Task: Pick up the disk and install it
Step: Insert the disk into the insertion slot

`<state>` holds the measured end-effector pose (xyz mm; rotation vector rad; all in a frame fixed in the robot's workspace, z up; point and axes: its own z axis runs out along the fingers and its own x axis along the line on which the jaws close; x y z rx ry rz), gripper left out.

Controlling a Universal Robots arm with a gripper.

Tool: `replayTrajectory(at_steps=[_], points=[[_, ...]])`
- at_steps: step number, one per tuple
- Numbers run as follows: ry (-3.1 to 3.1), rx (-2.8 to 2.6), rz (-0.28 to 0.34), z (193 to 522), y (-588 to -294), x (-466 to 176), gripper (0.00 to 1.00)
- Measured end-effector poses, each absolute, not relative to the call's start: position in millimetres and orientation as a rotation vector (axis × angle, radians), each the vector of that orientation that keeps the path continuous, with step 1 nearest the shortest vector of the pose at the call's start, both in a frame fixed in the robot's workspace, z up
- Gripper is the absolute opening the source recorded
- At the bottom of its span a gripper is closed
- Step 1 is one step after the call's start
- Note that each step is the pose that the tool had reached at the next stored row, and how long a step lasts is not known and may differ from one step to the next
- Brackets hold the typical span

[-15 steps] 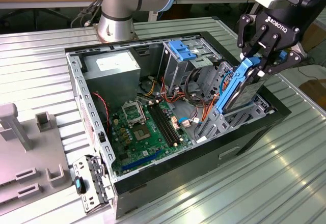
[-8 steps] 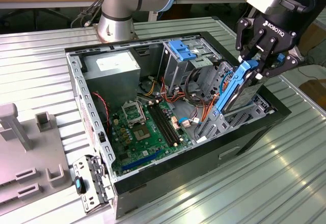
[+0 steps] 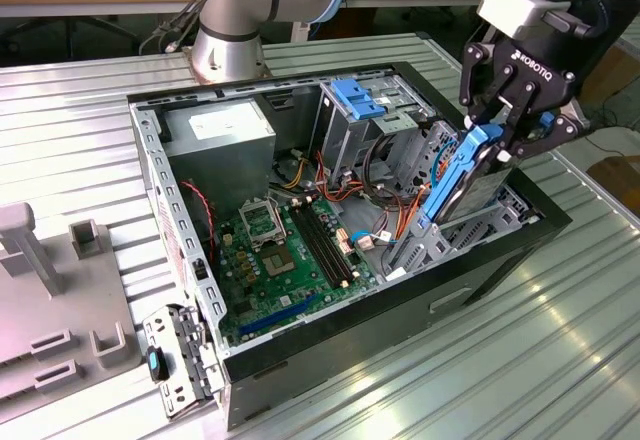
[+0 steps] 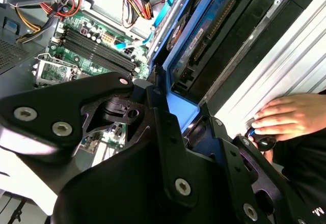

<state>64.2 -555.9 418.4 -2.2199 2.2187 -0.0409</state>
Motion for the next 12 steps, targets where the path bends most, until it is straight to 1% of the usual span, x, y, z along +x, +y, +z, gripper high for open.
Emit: replayTrajectory(at_steps=[12], points=[[2.219, -2.220, -0.041, 404, -556, 64, 0.37]])
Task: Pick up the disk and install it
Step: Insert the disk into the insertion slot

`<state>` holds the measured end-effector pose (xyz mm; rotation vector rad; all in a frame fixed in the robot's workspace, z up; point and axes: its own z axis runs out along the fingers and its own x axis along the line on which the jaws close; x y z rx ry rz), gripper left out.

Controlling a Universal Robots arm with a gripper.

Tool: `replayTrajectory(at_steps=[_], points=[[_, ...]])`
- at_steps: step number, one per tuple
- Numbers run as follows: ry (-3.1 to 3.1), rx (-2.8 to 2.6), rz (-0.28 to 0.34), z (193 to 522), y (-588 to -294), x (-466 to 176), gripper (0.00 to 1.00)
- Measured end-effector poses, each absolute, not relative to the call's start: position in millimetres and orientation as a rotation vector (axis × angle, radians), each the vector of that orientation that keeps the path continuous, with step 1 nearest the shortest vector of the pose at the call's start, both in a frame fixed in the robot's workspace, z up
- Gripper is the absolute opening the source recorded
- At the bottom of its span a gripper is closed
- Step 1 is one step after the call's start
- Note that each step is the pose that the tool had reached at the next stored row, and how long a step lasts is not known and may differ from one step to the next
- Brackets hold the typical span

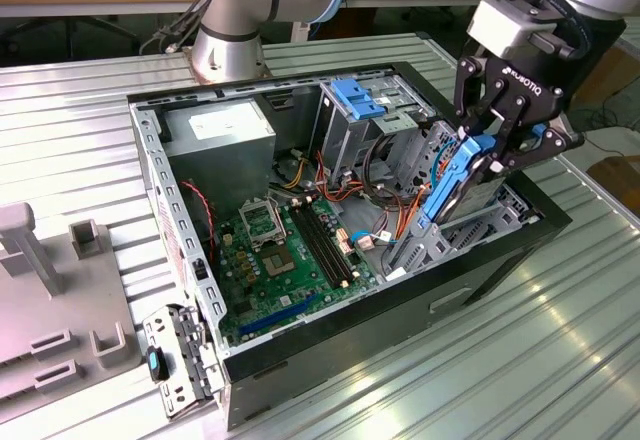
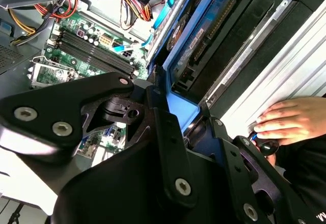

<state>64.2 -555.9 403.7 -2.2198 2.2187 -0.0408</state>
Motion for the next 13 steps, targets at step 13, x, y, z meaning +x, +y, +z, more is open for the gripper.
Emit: replayTrajectory(at_steps=[13], points=[[2.219, -2.220, -0.041, 388, -556, 64, 0.37]])
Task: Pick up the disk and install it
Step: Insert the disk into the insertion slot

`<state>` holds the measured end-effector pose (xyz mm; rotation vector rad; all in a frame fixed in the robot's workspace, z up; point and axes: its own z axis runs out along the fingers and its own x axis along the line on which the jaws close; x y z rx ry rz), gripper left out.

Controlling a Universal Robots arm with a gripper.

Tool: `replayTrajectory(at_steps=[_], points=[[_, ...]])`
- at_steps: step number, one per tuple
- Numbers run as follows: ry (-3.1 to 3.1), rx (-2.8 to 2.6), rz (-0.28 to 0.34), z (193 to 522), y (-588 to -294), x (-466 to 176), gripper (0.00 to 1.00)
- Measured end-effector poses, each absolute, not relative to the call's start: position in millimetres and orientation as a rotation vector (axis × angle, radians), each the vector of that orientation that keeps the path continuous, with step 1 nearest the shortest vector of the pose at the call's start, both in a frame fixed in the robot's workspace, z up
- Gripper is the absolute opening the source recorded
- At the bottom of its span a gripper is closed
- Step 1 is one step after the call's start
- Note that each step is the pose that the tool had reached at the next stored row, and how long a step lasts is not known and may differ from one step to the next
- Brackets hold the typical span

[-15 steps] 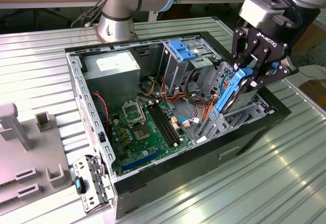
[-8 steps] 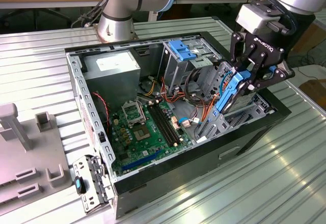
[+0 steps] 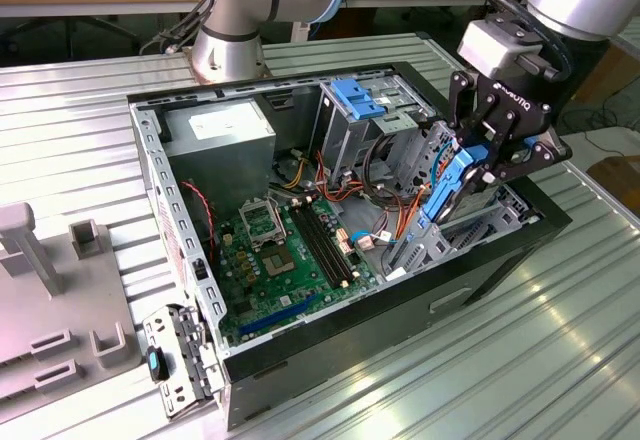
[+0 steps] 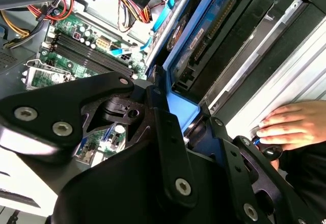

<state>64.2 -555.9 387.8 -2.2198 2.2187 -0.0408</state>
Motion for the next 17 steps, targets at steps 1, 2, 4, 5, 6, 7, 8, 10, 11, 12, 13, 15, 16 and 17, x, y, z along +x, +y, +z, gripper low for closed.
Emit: replayTrajectory(at_steps=[1, 2, 4, 5, 6, 7, 8, 10, 11, 12, 13, 15, 16, 17], points=[[2.219, -2.220, -0.041, 387, -556, 64, 0.37], [2.219, -2.220, -0.041, 386, -556, 64, 0.37], [2.219, -2.220, -0.041, 384, -556, 64, 0.37], [2.219, -2.220, -0.041, 382, -556, 64, 0.37], [2.219, -2.220, -0.041, 381, -556, 64, 0.37], [2.219, -2.220, -0.041, 380, -556, 64, 0.37], [2.219, -2.220, -0.041, 379, -556, 64, 0.37], [2.219, -2.220, -0.041, 376, -556, 64, 0.37], [2.219, -2.220, -0.041, 374, -556, 64, 0.37], [2.219, -2.220, -0.041, 374, -556, 64, 0.37], [2.219, -2.220, -0.041, 373, -556, 64, 0.37], [2.219, -2.220, -0.041, 371, -556, 64, 0.37], [2.219, -2.220, -0.041, 369, -556, 64, 0.37], [2.219, -2.220, -0.041, 368, -556, 64, 0.37]])
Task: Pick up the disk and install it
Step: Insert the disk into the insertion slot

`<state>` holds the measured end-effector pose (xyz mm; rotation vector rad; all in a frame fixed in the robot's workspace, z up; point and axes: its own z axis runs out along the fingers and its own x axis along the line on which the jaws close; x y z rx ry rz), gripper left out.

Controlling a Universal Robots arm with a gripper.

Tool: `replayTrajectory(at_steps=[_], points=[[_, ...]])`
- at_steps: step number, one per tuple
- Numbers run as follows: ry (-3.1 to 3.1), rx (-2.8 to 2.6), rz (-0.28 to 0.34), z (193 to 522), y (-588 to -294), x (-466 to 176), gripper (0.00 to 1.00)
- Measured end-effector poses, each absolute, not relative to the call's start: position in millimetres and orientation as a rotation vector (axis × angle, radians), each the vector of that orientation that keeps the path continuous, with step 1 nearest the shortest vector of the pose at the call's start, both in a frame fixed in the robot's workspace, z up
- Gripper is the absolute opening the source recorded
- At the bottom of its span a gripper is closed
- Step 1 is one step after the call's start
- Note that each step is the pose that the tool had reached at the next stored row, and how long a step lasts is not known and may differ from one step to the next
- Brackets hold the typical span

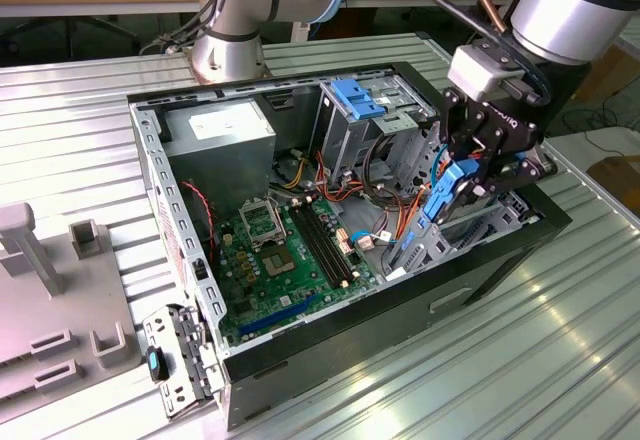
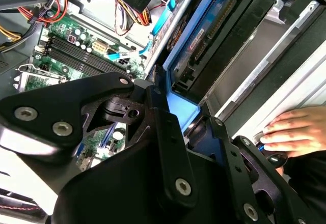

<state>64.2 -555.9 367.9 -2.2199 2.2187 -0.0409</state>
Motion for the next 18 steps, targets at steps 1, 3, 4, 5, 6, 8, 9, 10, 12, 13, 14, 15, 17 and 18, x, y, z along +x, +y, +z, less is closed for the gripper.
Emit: replayTrajectory(at_steps=[1, 3, 4, 5, 6, 8, 9, 10, 12, 13, 14, 15, 17, 18], points=[[2.219, -2.220, -0.041, 367, -556, 64, 0.37], [2.218, -2.220, -0.041, 365, -556, 64, 0.37], [2.218, -2.220, -0.041, 364, -556, 64, 0.37], [2.219, -2.220, -0.041, 363, -556, 64, 0.37], [2.219, -2.220, -0.041, 363, -556, 64, 0.37], [2.219, -2.220, -0.041, 363, -556, 64, 0.37], [2.219, -2.220, -0.041, 363, -556, 64, 0.37], [2.219, -2.220, -0.041, 363, -556, 64, 0.37], [2.218, -2.220, -0.041, 362, -556, 64, 0.38], [2.219, -2.220, -0.041, 362, -556, 64, 0.45], [2.219, -2.220, -0.041, 362, -556, 70, 0.36], [2.219, -2.220, -0.041, 361, -556, 74, 0.30], [2.219, -2.220, -0.041, 361, -556, 79, 0.24], [2.219, -2.220, -0.041, 361, -556, 82, 0.18]])
